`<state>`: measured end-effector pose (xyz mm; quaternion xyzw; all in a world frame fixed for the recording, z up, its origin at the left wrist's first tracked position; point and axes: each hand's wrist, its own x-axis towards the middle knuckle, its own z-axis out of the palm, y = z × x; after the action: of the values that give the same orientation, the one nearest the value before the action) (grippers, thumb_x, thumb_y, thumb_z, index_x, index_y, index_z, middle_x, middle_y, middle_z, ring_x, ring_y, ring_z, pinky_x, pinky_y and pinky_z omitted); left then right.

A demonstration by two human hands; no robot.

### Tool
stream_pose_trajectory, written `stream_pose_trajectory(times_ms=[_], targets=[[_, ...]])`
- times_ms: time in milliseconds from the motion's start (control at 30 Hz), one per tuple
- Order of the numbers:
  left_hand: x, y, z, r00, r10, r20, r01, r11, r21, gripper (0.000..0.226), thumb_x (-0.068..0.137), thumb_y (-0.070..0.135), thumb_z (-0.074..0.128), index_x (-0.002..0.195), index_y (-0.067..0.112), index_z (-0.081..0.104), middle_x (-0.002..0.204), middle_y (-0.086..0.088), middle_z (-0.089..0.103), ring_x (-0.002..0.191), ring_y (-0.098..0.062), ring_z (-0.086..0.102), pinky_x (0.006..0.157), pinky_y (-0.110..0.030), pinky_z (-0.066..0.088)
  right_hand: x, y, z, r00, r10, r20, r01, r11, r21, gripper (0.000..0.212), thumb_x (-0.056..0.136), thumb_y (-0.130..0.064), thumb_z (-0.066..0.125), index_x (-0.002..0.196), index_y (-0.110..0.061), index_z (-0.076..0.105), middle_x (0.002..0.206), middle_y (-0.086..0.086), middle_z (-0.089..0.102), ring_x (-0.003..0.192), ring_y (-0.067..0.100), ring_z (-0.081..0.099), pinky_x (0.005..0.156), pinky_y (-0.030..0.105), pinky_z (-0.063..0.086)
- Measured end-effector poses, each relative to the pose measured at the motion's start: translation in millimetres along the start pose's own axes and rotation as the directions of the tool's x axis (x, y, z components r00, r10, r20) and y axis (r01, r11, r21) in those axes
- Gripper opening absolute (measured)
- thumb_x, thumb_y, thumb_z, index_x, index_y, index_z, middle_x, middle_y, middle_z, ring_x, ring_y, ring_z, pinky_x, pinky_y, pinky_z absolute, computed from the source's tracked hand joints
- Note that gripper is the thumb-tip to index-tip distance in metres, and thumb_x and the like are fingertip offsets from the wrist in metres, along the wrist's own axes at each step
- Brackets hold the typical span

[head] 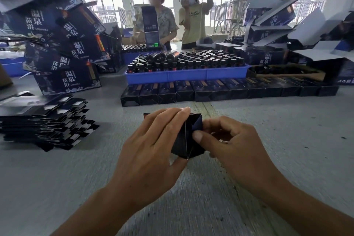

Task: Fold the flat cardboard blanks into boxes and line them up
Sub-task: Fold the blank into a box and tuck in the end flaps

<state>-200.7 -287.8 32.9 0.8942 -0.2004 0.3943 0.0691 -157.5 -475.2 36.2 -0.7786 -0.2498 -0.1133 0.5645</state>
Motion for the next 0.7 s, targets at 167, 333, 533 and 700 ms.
stream_pose_trajectory(times_ms=[167, 333, 533, 700], targets=[[0, -4, 1, 1.000, 0.009, -0.006, -0.010, 1.000, -0.026, 0.082, 0.081, 0.037, 0.071, 0.150, 0.011, 0.036, 0.146, -0.001, 0.046, 0.135, -0.020, 0.045, 0.107, -0.030, 0.040, -1, 0, -1, 0.999, -0.003, 0.042, 0.002, 0.999, 0.039, 0.045, 0.071, -0.063, 0.067, 0.110, -0.041, 0.067, 0.099, -0.024, 0.070, 0.090, 0.001, 0.070, 0.071, 0.022, 0.059], [-3, 1, 7, 0.984, 0.159, 0.077, -0.156, 0.987, -0.047, 0.081, 0.087, 0.025, 0.063, 0.157, 0.020, 0.022, 0.163, 0.002, 0.029, 0.152, -0.022, 0.022, 0.116, -0.047, 0.037, -2, 4, 3, 0.992, 0.064, 0.109, -0.070, 0.996, 0.054, 0.079, 0.065, -0.072, 0.069, 0.137, -0.044, 0.050, 0.115, -0.020, 0.066, 0.103, -0.003, 0.066, 0.078, 0.017, 0.058], [-6, -2, 9, 0.986, -0.166, -0.015, 0.162, 0.975, -0.154, 0.075, 0.086, 0.020, 0.066, 0.153, 0.023, 0.033, 0.159, 0.010, 0.033, 0.148, -0.006, 0.026, 0.115, -0.030, 0.032, 10, 11, -4, 0.954, 0.269, 0.133, -0.297, 0.912, 0.282, 0.059, 0.060, -0.030, 0.079, 0.117, -0.034, 0.063, 0.100, -0.004, 0.075, 0.090, 0.013, 0.075, 0.070, 0.025, 0.061], [0, -12, 5, 0.732, -0.632, 0.252, 0.599, 0.423, -0.680, 0.069, 0.076, 0.059, 0.065, 0.140, 0.046, 0.041, 0.125, 0.026, 0.062, 0.111, 0.016, 0.056, 0.084, -0.010, 0.048, 8, 12, -4, 0.929, 0.261, 0.263, -0.321, 0.921, 0.220, 0.052, 0.047, -0.039, 0.085, 0.098, -0.036, 0.072, 0.100, -0.011, 0.077, 0.093, 0.010, 0.074, 0.083, 0.035, 0.061]])
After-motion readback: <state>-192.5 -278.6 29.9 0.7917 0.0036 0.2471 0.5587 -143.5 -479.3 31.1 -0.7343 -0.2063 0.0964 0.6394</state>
